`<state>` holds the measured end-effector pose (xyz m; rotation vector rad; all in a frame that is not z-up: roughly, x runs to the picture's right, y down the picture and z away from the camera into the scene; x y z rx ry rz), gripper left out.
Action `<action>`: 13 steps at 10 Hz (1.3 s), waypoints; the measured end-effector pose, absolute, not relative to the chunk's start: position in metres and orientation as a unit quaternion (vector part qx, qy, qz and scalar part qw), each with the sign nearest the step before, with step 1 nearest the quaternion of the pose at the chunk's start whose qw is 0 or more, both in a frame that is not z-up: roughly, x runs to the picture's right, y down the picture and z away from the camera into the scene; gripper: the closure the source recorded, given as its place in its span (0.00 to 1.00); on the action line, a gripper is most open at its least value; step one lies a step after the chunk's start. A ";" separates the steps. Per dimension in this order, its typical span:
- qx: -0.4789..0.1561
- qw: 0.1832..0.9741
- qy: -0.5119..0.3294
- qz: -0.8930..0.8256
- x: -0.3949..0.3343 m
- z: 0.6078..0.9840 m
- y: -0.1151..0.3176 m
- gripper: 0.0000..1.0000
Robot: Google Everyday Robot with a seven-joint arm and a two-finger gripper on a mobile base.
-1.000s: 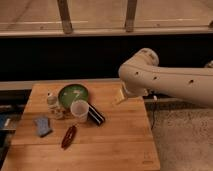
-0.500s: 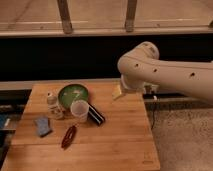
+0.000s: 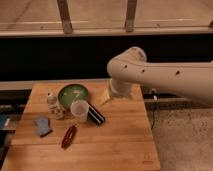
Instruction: Place the pepper on the white sponge
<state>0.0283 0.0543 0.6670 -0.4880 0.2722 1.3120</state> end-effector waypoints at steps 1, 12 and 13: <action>-0.223 0.761 0.122 0.597 0.017 0.668 0.053 0.20; -0.252 0.776 0.131 0.563 -0.040 0.678 0.075 0.20; -0.265 0.775 0.138 0.556 -0.042 0.687 0.087 0.20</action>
